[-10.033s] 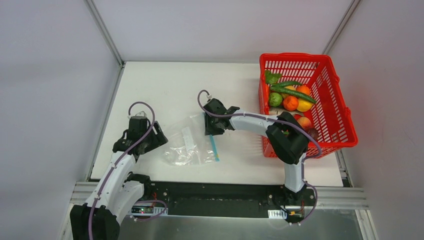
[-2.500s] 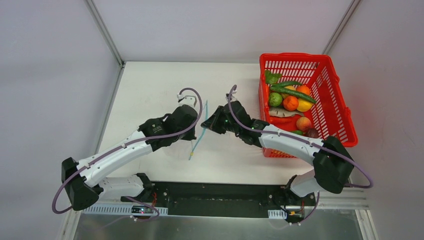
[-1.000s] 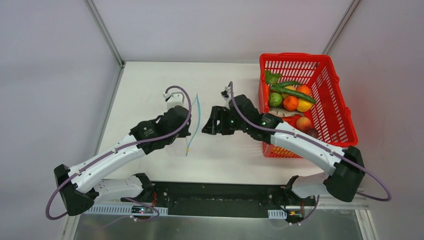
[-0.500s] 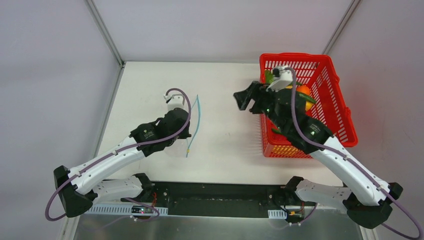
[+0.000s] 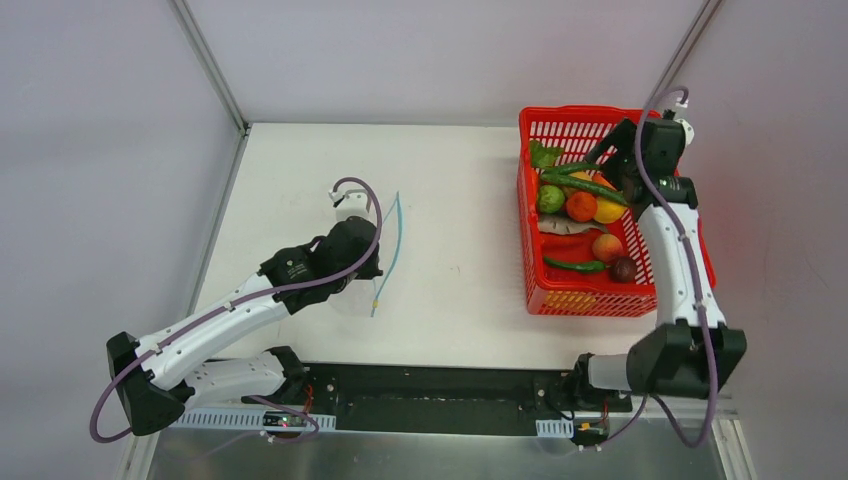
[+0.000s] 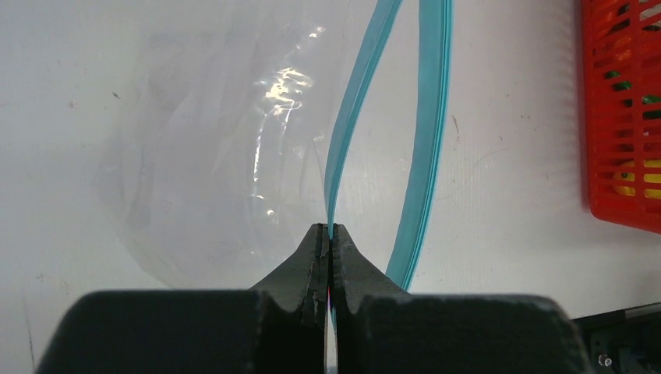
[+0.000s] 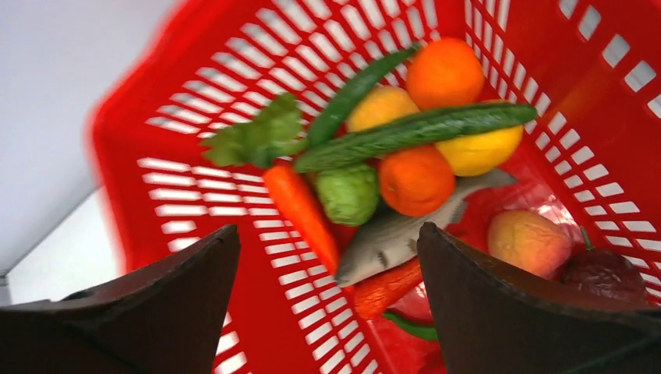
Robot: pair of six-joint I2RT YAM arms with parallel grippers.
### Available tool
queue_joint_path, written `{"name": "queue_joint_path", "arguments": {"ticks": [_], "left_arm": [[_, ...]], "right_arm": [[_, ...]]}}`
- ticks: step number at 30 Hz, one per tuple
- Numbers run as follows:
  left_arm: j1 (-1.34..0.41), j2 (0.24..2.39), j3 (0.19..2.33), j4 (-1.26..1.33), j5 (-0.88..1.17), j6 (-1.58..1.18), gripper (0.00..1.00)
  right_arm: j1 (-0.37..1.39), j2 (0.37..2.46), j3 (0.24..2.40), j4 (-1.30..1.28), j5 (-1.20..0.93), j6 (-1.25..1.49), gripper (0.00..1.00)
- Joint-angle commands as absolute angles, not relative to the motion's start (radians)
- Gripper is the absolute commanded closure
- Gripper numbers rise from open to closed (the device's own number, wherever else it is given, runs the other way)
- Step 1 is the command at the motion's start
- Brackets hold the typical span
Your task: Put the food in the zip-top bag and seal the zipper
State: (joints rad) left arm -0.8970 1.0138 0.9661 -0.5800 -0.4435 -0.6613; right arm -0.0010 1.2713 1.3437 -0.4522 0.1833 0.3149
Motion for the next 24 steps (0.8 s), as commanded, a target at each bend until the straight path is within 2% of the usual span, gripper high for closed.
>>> {"name": "queue_joint_path", "arguments": {"ticks": [1,11,16,20,24], "left_arm": [[-0.898,0.995,0.971,-0.568,-0.428,-0.635,1.00],[-0.894,1.040,0.980,-0.547,-0.370,-0.618,1.00],[-0.892,1.048,0.976,-0.545,-0.350,-0.611,1.00],[-0.891,1.053,0.980,-0.546,-0.342,-0.605,1.00],[-0.889,1.054,0.979,-0.547,-0.338,-0.604,1.00]], "right_arm": [[-0.130,1.402,1.392,-0.544,-0.041,0.331,0.10],[-0.147,1.665,1.484,-0.581,-0.071,0.249,0.09],[-0.147,1.755,1.507,-0.570,0.050,0.245,0.11],[-0.136,1.843,1.568,-0.643,-0.023,0.201,0.15],[-0.116,1.887,1.553,-0.660,0.052,0.173,0.18]]}}
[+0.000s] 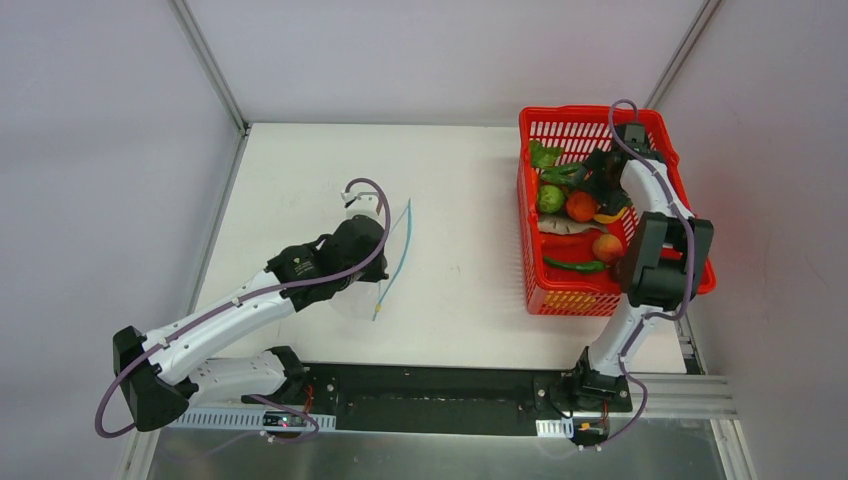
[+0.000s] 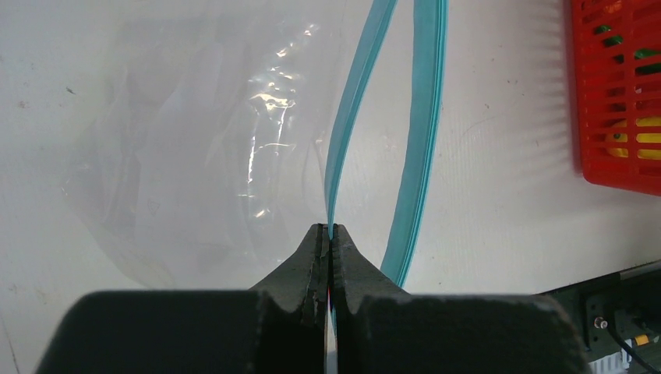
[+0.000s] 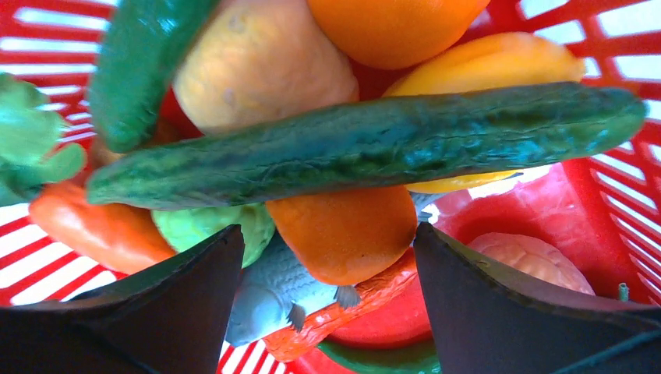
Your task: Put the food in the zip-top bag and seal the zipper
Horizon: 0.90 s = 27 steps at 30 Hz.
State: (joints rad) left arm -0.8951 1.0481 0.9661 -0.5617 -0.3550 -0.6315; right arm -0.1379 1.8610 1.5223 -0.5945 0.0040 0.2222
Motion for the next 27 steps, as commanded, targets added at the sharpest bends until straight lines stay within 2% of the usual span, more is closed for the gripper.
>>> {"name": "queue_joint_path", "arguments": {"ticks": [1,6,13,20,27], "left_arm": [[-0.890,1.054,0.978,-0.549,-0.337,-0.604,1.00],[-0.887,1.056,0.988,-0.558,-0.331,-0.603,1.00],[-0.886,1.043,0.982,-0.563,-0.334,-0.609,1.00],[-0.885,1.052,0.986,-0.564,-0.319,-0.612,1.00],[-0.885,1.068,1.000,-0.563,-0.307,-0.614,1.00]], "right_arm": [[-0.114,1.889,1.549,-0.655,0.050,0.169,0.19],[-0.113,1.872,1.528,-0.606,0.045,0.181,0.37],[-0.113,1.767,1.454,-0.536,0.035,0.210,0.48],[-0.114,1.572,1.380,-0.493,-0.059,0.248,0.51],[-0.114,1.288,1.228,-0.386,-0.188,0.343,0.53]]}}
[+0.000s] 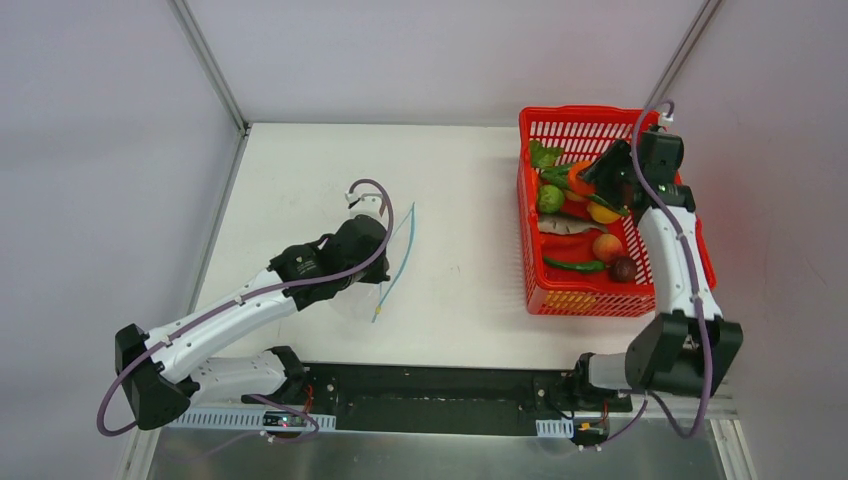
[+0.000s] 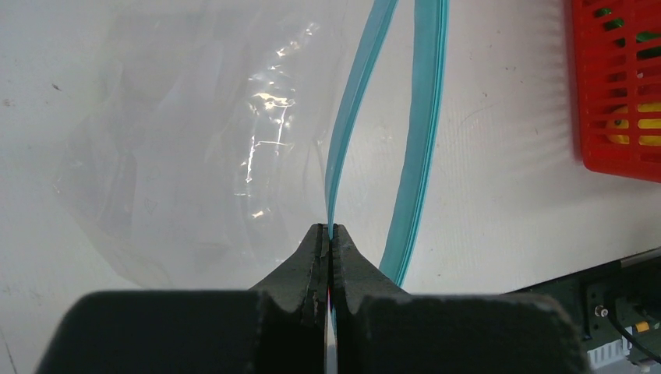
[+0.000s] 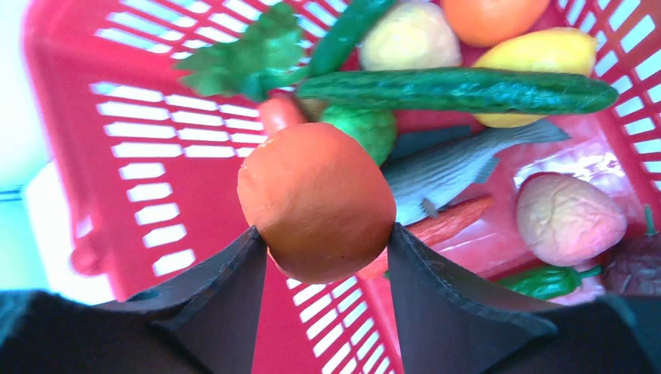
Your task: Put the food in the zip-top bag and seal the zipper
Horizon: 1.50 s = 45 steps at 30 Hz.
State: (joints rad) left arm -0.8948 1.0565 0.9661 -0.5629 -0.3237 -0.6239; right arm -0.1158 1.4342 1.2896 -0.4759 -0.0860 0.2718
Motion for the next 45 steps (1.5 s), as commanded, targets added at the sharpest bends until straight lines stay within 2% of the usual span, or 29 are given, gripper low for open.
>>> {"name": "queue_joint_path", "arguments": {"ticks": [1,8,13,16,23,28,37,45], "left_arm": [[-0.885,1.070,1.001,-0.563,-0.306,-0.614,1.00],[-0.884,1.077,1.005,-0.560,-0.297,-0.615,1.00],[-0.885,1.076,1.005,-0.556,-0.293,-0.620,1.00],[-0.885,1.076,1.005,-0.550,-0.289,-0.624,1.00],[-0.885,1.088,1.022,-0.545,-0.253,-0.629,1.00],[-0.885,1.084,1.033,-0.532,-0.208,-0.615,1.00],[-0.884,1.071,1.010,-0.498,-0.165,-0.624,1.00],[-0.885,1.057,1.005,-0.488,-0.168,-0.626,1.00]], "right_arm": [[-0.114,1.258,1.213,-0.375,-0.207,0.355,0.54],[-0.113,1.143,1.200,-0.377,-0.354,0.410,0.55],[-0.101,1.060,1.153,-0.226,-0.651,0.548,0.56],[-0.025,1.033,1.133,-0.142,-0.743,0.609,0.57],[0.379,1.057,1.133,-0.201,-0.583,0.528,0.57],[0.589,1.118,1.102,-0.188,-0.459,0.511,0.57],[0.746,1.243,1.111,-0.149,-0.389,0.507,0.57],[0.772,1.295,1.092,-0.170,-0.308,0.496,0.57]]}}
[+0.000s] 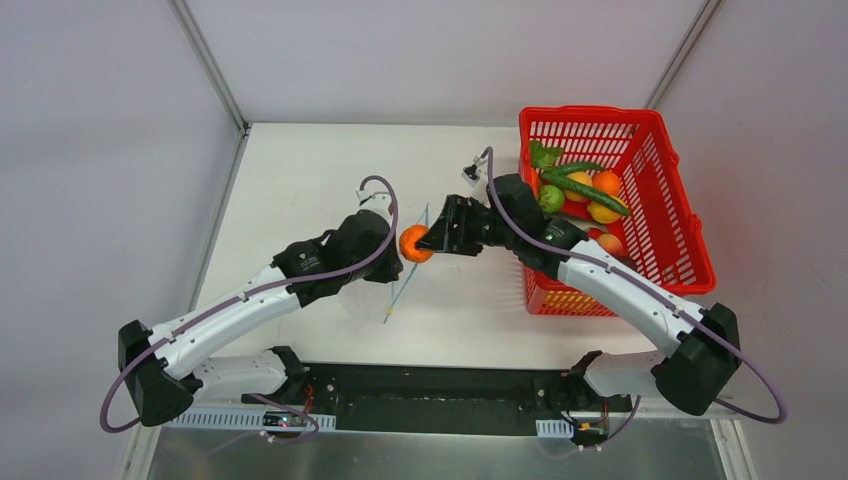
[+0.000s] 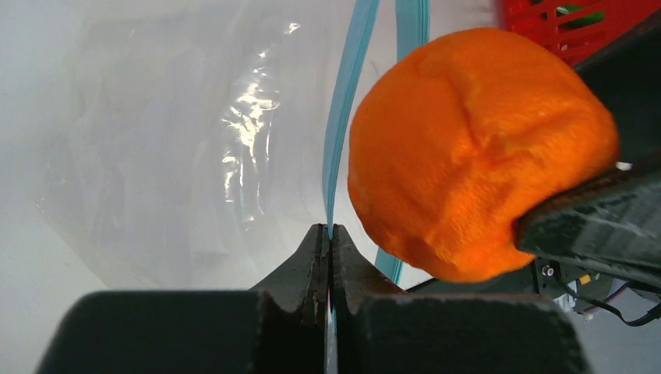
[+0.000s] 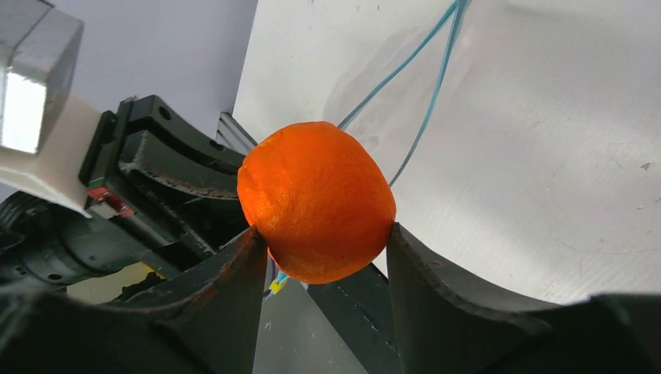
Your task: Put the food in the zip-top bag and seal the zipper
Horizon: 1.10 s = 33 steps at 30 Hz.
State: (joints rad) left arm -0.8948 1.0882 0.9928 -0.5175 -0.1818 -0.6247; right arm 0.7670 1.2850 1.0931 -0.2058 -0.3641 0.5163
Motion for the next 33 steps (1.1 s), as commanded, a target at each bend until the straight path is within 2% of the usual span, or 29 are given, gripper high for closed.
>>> {"name": "queue_joint_path", "arguments": {"ticks": [1,15,18,23,33], "left_arm": [[-0.885,1.052,1.002,-0.486,-0.172,-0.626,1.00],[-0.885,1.013,0.990,-0.475,-0.211,-0.632,1.00],[-0.884,1.023,1.007,-0.476,-0.181,-0.628,1.00],[-0.885,1.027,1.035,-0.481,-0.155,-0.631,1.00],[-0.885,1.005,1.080,-0.502,-0.164,-0.663,1.00]], "right_arm": [[0.772,1.298,1.091,-0.176,-0.304,0.489,0.57],[0.799,1.327,1.155,-0.301,-0.229,0.418,0.52],[0.823,1.334,1.183,-0.332,-0.162,0.403,0.46],[0.845,1.341,1.230,-0.373,-0.075,0.391,0.41],[0.866,1.347,1.274,-0.395,-0.064,0.374,0.27]]}}
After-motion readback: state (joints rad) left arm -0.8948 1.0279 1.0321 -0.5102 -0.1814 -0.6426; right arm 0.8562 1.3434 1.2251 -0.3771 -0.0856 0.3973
